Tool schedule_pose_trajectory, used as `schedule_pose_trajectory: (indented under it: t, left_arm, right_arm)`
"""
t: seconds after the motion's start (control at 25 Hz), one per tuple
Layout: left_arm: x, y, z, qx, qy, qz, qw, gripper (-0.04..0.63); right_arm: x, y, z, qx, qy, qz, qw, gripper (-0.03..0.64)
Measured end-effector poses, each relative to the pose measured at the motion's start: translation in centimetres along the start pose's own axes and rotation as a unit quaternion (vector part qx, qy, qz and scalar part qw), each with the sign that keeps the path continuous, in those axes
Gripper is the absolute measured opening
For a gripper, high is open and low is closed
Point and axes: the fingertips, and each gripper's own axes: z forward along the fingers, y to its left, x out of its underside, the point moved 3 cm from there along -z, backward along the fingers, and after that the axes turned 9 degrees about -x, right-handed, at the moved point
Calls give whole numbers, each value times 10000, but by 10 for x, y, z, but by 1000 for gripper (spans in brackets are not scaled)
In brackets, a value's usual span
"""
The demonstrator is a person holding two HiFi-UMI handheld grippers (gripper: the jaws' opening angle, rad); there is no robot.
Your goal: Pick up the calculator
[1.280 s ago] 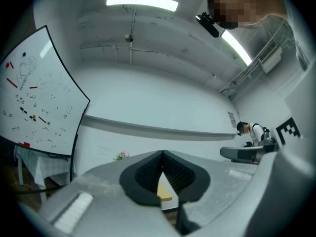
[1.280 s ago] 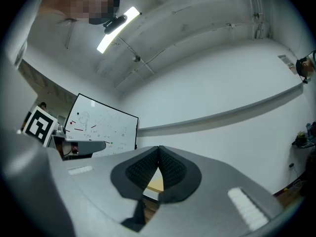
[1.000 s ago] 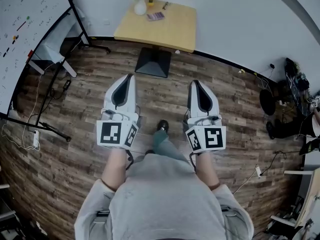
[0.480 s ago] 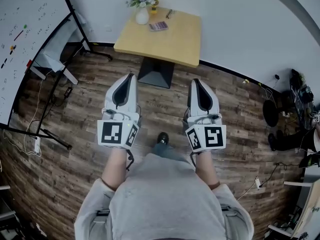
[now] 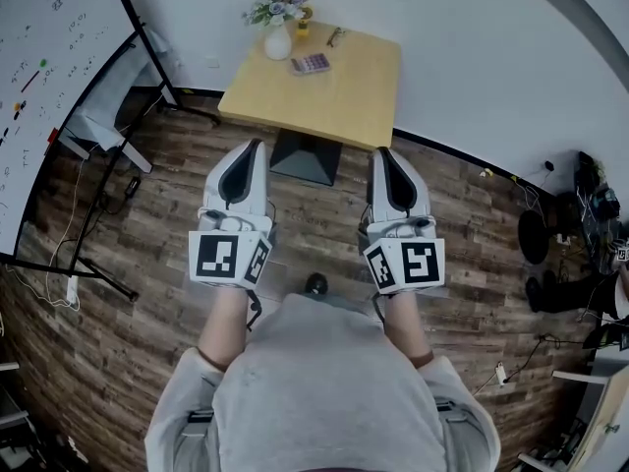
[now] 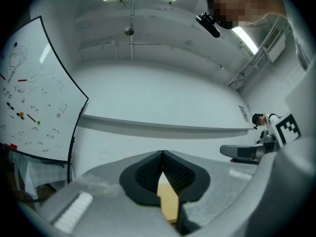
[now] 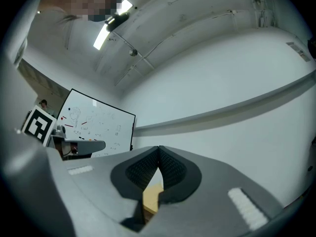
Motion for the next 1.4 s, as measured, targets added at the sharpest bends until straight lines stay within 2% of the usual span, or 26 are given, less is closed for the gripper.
schedule_pose_trajectory:
  t: [0.48,0.68,1.0,1.4]
  left_arm:
    - [6,-20,54,-28,-154,91,9998,6]
    - [12,-23,63,-31,-67,113,9999,5]
    - [29,-8,88,-54,95,157,9998,5]
    - [50,19,167,90,94,27,9999,5]
  right_arm:
    - [10,-53,22,-20,-114,53,9999,3]
    - [16,-65,27,-17,-120,174,9998,3]
    - [35,-72,55,-59,44,243,9997,3]
    - [56,-110,125,97,135,184,9997,3]
